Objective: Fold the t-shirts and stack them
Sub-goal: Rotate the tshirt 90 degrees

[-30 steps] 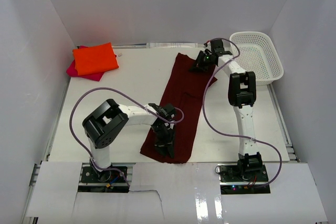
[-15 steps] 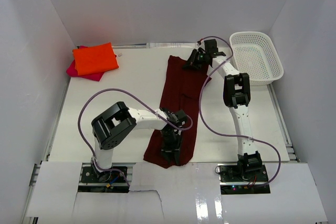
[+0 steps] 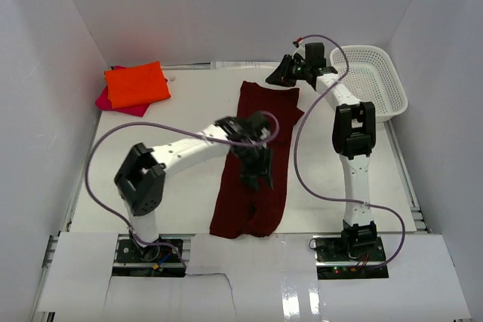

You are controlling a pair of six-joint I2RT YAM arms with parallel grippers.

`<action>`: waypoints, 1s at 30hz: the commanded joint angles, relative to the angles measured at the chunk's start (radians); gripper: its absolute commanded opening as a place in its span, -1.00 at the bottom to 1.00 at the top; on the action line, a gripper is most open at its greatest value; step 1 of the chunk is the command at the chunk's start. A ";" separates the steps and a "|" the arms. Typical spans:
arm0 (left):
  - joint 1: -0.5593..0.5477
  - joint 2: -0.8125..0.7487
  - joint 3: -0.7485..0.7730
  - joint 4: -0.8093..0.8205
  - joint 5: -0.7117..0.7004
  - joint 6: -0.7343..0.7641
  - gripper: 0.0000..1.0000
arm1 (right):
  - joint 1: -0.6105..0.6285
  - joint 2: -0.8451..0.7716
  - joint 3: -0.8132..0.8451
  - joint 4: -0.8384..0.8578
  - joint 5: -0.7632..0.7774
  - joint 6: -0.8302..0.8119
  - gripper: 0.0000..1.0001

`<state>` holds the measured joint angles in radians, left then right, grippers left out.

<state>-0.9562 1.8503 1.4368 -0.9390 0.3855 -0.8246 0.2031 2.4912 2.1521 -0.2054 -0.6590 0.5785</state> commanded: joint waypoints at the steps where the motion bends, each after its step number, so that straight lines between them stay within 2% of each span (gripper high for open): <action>1: 0.210 -0.219 0.080 -0.053 -0.066 0.085 0.15 | -0.030 -0.250 -0.119 0.080 -0.036 -0.051 -0.47; 2: 0.291 -0.233 0.092 -0.063 -0.054 0.106 0.15 | -0.039 -0.335 -0.167 0.080 -0.018 -0.063 -0.46; 5: 0.388 -0.241 0.171 -0.096 -0.049 0.192 0.16 | -0.056 -0.495 -0.348 0.067 0.050 -0.118 -0.42; 9: 0.441 -0.198 0.224 -0.075 -0.079 0.271 0.17 | -0.059 -0.620 -0.483 -0.087 0.186 -0.213 -0.40; 13: 0.450 -0.126 0.208 0.118 -0.045 0.334 0.09 | -0.059 -0.701 -0.626 -0.126 0.266 -0.244 -0.45; 19: 0.450 0.018 0.283 0.304 0.073 0.387 0.04 | -0.050 -0.736 -0.765 -0.137 0.309 -0.250 -0.50; 23: 0.445 0.141 0.413 0.319 0.108 0.426 0.03 | -0.045 -0.724 -0.784 -0.150 0.329 -0.261 -0.50; 30: 0.442 0.325 0.516 0.327 0.136 0.441 0.03 | -0.033 -0.658 -0.795 -0.149 0.321 -0.259 -0.53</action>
<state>-0.5068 2.1532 1.9060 -0.6338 0.4797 -0.4122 0.1596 1.7969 1.3594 -0.3672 -0.3485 0.3347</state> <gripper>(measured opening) 0.517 0.241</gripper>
